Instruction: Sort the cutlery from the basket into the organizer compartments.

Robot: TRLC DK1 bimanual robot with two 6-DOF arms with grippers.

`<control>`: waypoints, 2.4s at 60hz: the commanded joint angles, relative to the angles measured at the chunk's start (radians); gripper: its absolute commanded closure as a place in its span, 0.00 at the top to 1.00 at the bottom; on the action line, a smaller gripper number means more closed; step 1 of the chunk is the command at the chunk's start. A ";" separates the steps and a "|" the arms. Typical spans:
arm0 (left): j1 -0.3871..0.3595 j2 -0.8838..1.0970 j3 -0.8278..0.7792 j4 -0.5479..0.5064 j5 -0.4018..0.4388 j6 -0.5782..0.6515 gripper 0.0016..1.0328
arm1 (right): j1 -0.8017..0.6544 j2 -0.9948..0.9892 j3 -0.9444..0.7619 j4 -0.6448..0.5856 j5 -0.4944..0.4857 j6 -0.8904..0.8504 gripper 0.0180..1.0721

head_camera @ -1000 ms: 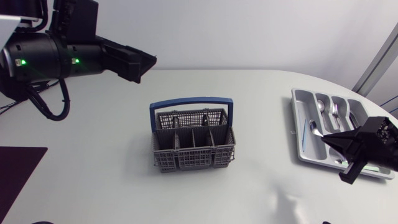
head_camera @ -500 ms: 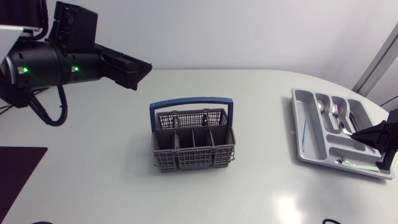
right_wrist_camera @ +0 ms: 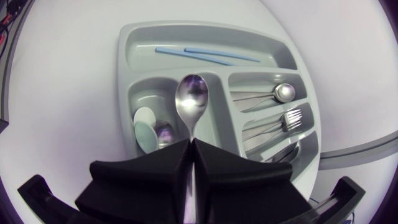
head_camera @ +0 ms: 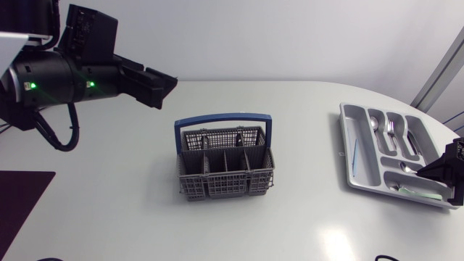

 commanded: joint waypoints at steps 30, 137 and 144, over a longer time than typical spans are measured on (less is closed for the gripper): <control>-0.007 -0.073 -0.104 -0.021 -0.036 0.042 0.95 | -0.002 0.046 -0.069 0.073 0.072 -0.083 0.41; 0.057 0.336 -0.213 0.057 -0.024 0.252 0.95 | 1.257 -0.368 -0.384 0.583 0.330 1.208 0.80; 0.059 0.375 -0.164 0.058 -0.024 0.257 0.95 | 1.268 -0.359 -0.375 0.583 0.339 1.222 0.80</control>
